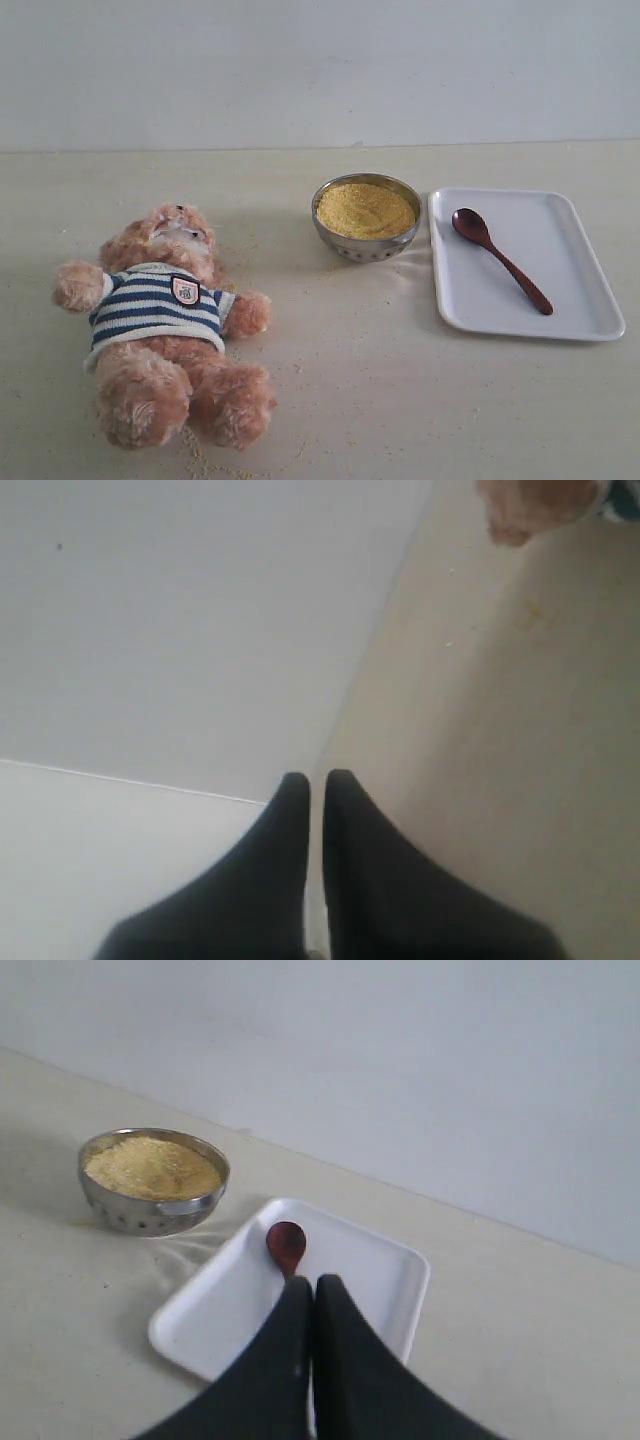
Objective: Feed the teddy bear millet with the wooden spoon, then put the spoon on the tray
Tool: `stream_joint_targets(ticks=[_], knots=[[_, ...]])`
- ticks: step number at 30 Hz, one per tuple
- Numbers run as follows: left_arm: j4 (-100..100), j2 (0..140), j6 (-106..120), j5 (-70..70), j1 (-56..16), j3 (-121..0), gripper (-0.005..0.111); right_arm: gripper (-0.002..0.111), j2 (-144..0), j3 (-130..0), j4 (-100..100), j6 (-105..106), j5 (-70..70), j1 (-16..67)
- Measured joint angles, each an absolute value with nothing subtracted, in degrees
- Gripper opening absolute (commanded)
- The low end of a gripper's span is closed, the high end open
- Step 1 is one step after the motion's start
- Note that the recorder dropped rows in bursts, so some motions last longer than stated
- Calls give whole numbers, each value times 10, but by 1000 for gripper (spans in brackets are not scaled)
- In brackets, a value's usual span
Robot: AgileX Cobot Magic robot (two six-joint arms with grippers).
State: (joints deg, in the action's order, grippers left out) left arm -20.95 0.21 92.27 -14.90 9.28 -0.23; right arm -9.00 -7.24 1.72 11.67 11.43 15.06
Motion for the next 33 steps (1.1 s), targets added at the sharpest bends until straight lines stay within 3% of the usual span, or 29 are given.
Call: stream_joint_targets(ticks=[5, 12, 21, 33], knots=[[-324, 2, 734, -162, 93, -2, 5, 0, -6, -16, 20, 117, 112, 92], [-463, 2, 612, -172, 93, -2, 5, 0, -3, -8, 20, 117, 118, 85], [-452, 2, 544, -222, 72, -2, 5, 0, -3, -8, 20, 117, 118, 85], [-276, 2, 291, -198, 47, -2, 5, 0, -3, -8, 20, 117, 118, 85]])
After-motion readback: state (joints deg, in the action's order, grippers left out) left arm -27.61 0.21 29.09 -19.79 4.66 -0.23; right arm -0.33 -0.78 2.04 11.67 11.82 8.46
